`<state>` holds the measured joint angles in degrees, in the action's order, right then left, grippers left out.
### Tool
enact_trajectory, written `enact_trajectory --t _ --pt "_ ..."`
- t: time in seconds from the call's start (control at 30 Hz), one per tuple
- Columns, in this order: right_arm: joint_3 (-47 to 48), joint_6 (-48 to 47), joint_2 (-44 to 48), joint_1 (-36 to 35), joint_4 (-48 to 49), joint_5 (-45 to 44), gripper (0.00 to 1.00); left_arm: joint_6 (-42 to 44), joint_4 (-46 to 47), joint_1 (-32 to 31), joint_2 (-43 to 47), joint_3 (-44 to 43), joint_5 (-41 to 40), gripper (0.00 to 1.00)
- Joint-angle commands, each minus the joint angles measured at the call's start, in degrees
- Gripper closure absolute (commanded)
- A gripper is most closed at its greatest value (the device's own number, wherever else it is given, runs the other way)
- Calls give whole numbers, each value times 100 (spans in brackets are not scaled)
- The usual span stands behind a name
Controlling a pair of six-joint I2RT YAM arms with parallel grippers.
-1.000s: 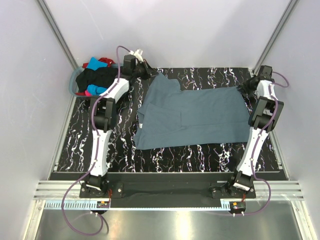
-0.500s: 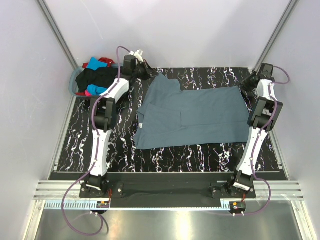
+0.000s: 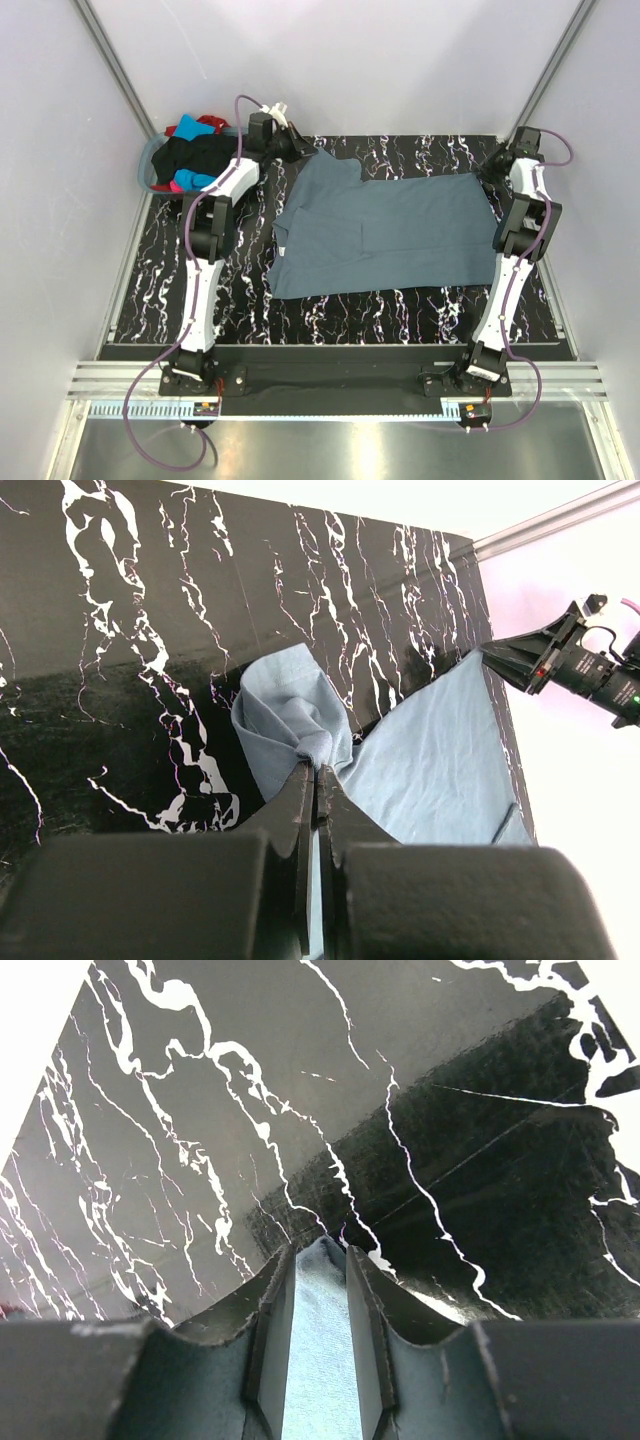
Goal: Fold and stack the t-shirts
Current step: Fold the tshirt
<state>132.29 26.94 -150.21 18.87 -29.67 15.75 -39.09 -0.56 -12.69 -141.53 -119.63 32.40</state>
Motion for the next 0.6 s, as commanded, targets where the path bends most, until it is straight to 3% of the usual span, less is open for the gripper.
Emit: enact_trajectory --t 0.0,0.1,0.27,0.57 --pt "60 -101 -123 -59 -170 -264 67 24 188 12 108 -192 179 100" --pt "25 -84 -87 -59 -214 -484 73 51 144 12 161 -183 188 100" --pt "-1 -118 -8 -51 -224 -862 100 463 -348 29 424 -122 -14 100" --pt "-9 -251 166 -42 65 -1109 100 1123 -542 30 1680 1205 -445 100"
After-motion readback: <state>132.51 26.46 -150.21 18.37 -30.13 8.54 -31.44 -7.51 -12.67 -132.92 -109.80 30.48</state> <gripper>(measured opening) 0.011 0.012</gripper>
